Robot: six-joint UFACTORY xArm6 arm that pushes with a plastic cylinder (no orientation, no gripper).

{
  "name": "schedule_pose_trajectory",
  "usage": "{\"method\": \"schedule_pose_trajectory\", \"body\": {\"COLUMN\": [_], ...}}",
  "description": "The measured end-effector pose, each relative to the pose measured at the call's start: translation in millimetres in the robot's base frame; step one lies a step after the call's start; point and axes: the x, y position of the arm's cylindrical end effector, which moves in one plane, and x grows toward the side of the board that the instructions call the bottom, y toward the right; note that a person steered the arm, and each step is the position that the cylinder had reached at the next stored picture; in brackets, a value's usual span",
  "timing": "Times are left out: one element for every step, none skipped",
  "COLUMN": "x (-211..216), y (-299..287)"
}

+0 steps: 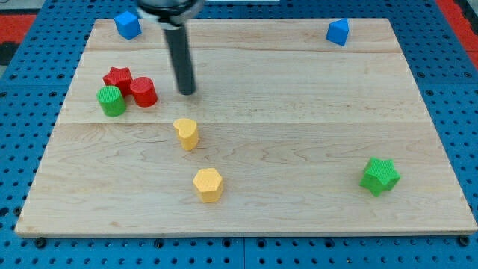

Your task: Move your arm towards the center right

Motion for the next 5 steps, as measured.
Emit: {"method": "schedule_pose_trajectory", "body": {"x": [43.1,60.0,60.0,60.0,60.0], "y": [142.5,209.2,210.6,212.5,212.5]}}
